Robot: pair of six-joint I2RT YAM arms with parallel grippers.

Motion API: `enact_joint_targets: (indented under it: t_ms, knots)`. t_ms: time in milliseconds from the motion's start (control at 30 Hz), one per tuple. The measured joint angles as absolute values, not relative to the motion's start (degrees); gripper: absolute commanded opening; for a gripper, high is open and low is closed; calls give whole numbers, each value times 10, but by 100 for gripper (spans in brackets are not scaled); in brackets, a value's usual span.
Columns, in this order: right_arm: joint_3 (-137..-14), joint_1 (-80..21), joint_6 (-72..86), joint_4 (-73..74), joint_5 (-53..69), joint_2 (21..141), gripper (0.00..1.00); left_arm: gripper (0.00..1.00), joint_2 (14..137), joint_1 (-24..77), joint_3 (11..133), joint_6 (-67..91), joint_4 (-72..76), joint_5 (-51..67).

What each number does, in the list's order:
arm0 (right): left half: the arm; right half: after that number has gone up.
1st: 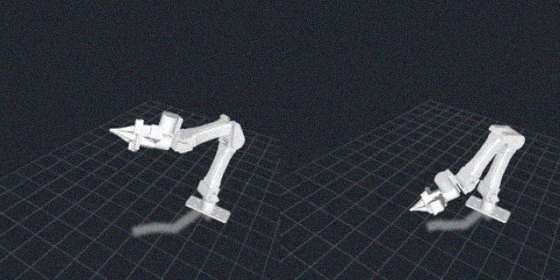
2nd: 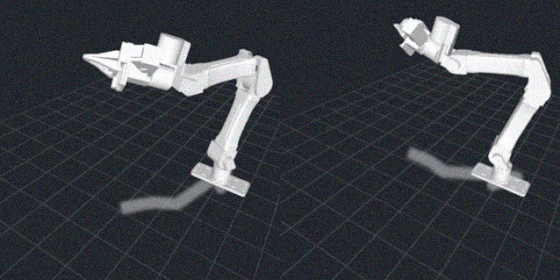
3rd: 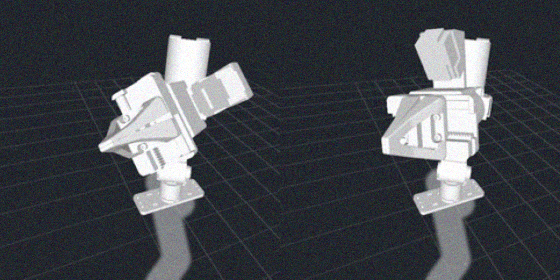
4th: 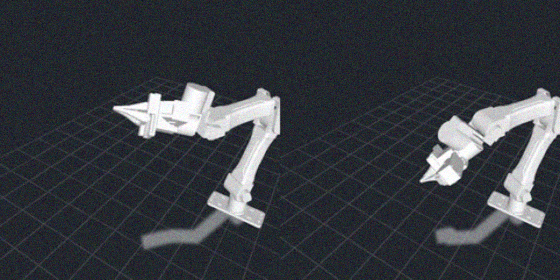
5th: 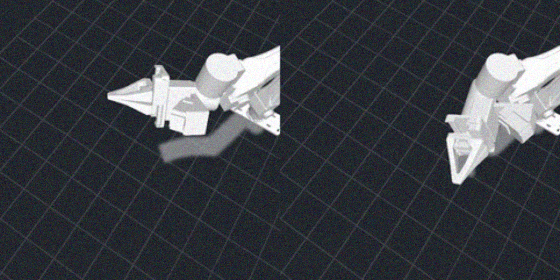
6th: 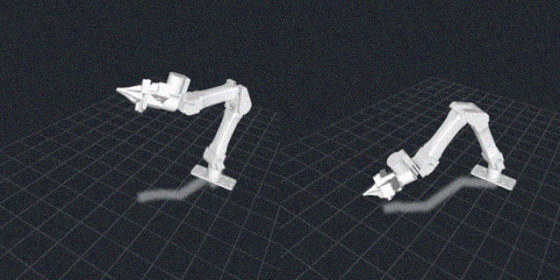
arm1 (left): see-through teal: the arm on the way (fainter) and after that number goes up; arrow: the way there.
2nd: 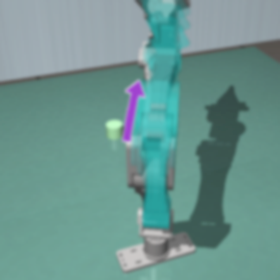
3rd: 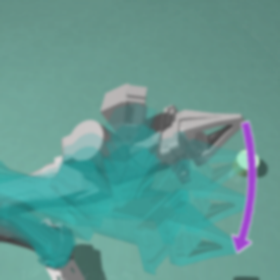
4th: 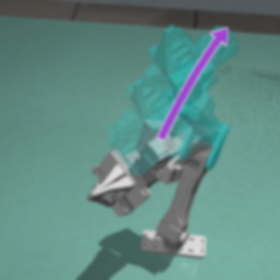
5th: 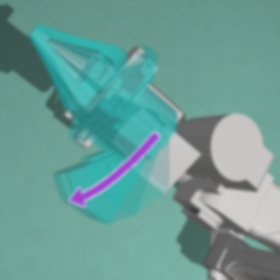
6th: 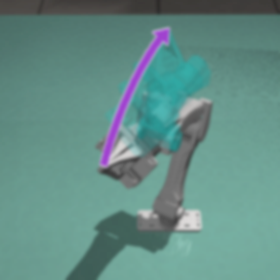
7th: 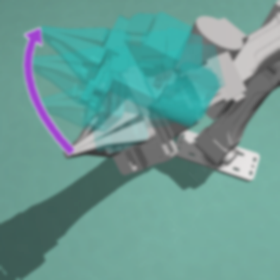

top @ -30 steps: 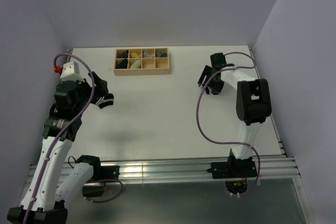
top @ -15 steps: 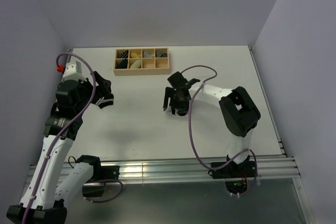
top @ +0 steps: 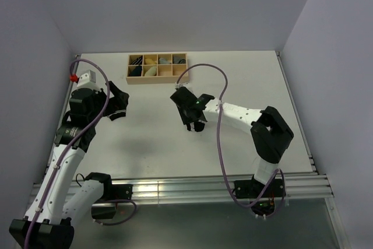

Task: Roll the socks
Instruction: Move the sock to the center of the board, then roll the sock at the center of the board.

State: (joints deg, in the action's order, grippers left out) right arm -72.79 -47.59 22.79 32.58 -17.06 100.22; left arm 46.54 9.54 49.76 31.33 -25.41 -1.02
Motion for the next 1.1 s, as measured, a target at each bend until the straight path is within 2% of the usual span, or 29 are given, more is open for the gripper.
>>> enact_joint_targets:
  t_ms: [400,1100]
  knots:
    - [-698,-520,130,299,-193,1011,43,100,474,95,492,334,-253,4]
    - [-661,-531,112,238,-187,1064,40,99,479,96,478,350,-256,32]
